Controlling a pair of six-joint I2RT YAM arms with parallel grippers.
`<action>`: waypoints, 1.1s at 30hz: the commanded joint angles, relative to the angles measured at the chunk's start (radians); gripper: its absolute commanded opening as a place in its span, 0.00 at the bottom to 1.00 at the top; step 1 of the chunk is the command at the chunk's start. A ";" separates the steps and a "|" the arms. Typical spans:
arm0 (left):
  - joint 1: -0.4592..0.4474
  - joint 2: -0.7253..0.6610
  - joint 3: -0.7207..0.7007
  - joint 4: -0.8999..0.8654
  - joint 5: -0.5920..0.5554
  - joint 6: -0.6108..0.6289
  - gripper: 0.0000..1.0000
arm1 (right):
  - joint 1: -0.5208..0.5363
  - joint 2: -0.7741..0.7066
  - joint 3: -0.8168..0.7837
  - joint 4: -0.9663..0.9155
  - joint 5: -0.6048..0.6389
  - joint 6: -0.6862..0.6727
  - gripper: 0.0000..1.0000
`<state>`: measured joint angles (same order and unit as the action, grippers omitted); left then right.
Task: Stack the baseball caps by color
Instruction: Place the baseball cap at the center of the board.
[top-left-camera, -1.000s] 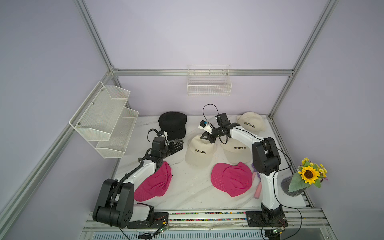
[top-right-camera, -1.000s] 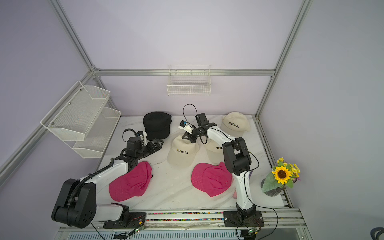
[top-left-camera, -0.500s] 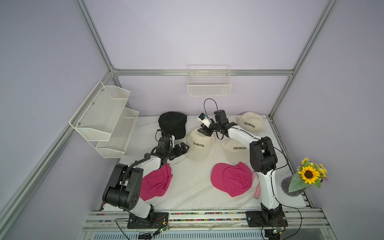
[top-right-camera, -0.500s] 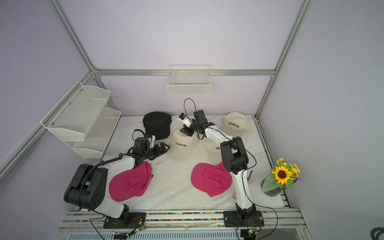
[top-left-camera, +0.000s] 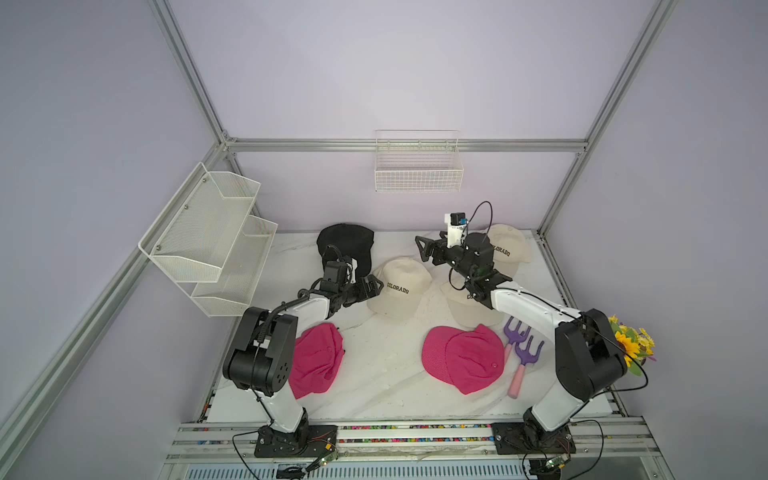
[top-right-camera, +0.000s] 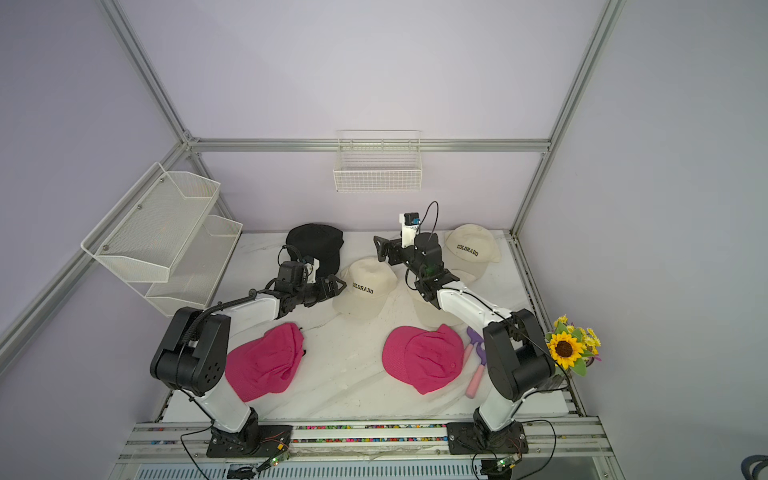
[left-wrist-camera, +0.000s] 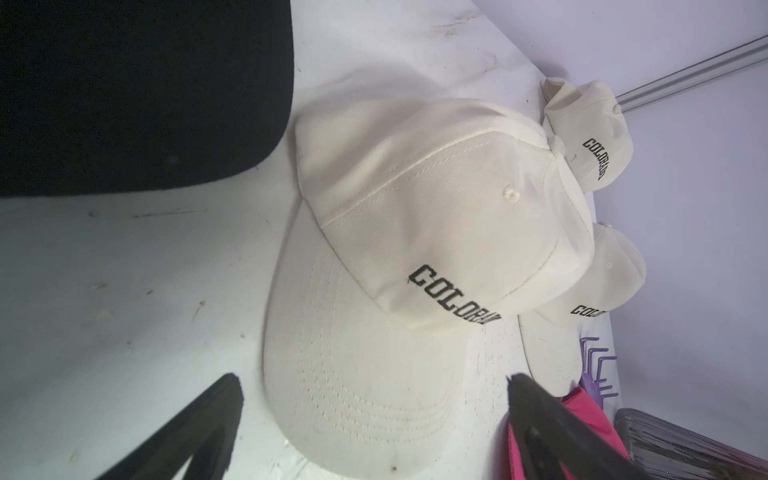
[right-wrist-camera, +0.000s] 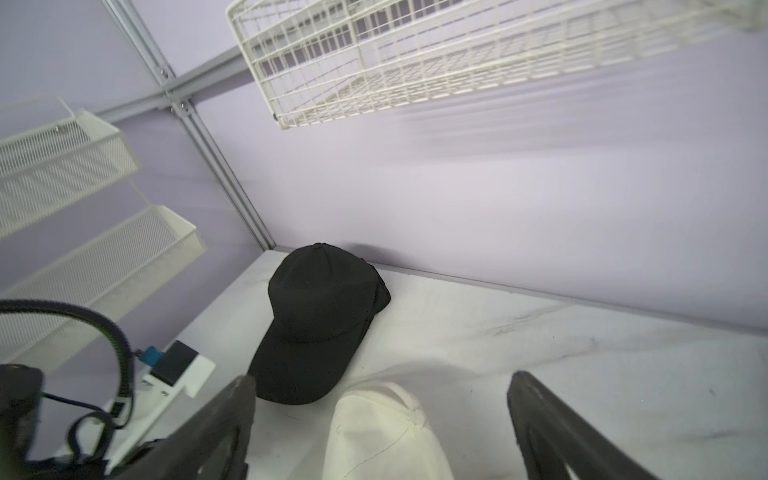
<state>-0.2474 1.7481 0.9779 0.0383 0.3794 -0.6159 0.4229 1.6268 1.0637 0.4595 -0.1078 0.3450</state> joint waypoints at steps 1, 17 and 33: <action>-0.011 0.033 0.042 0.036 0.048 0.040 1.00 | 0.004 -0.041 -0.159 0.115 0.018 0.262 0.97; -0.047 0.054 -0.030 0.077 -0.026 0.035 1.00 | 0.014 0.155 -0.293 0.374 -0.105 0.360 0.97; -0.062 0.171 0.119 0.020 -0.040 0.185 1.00 | 0.036 0.318 -0.215 0.433 -0.053 0.316 0.97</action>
<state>-0.2974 1.8942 1.0782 0.0460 0.3122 -0.4694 0.4477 1.9110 0.8272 0.8471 -0.1699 0.6834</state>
